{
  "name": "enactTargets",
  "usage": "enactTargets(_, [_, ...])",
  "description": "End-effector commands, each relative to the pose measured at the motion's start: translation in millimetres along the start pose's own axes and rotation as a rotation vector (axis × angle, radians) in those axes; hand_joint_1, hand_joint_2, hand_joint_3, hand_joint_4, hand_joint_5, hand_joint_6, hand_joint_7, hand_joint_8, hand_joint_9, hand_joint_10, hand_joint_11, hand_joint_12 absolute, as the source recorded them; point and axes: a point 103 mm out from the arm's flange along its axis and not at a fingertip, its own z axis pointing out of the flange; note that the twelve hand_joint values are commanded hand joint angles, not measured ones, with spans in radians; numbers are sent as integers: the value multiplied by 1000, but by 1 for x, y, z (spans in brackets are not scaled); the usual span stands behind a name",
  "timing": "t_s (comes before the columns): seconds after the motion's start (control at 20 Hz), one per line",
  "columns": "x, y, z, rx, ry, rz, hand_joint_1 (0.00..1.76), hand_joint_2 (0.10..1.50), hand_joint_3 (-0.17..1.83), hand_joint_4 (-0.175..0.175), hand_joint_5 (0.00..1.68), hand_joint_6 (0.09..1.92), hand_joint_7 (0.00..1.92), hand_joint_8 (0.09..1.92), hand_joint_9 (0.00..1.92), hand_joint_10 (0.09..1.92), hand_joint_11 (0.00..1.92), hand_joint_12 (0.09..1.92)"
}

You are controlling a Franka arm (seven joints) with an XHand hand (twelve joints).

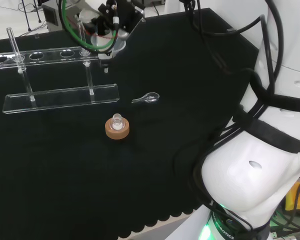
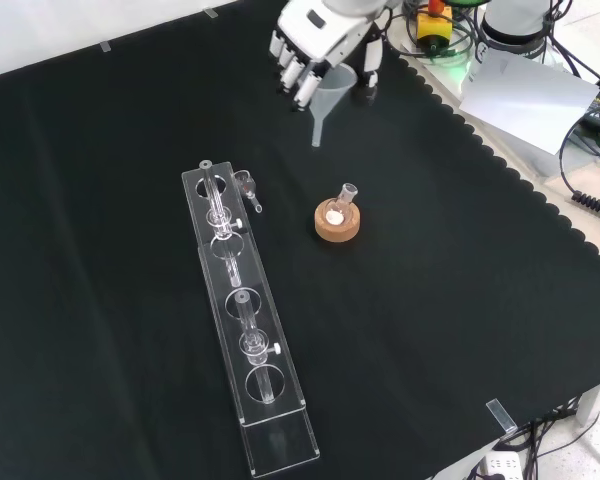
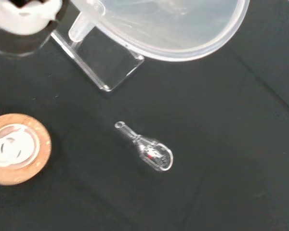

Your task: Put the funnel back on the funnel stand.

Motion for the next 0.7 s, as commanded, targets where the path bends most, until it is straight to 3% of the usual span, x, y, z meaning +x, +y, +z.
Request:
enactTargets(0.05, [-42, 21, 4, 34, 26, 75, 1047, 1053, 30, 175, 1062, 873, 1228, 479, 1596, 87, 1297, 750])
enactTargets(0.7, [-76, 94, 1, 61, 40, 74, 1047, 1054, 26, 175, 1063, 871, 1223, 484, 1597, 87, 1293, 755])
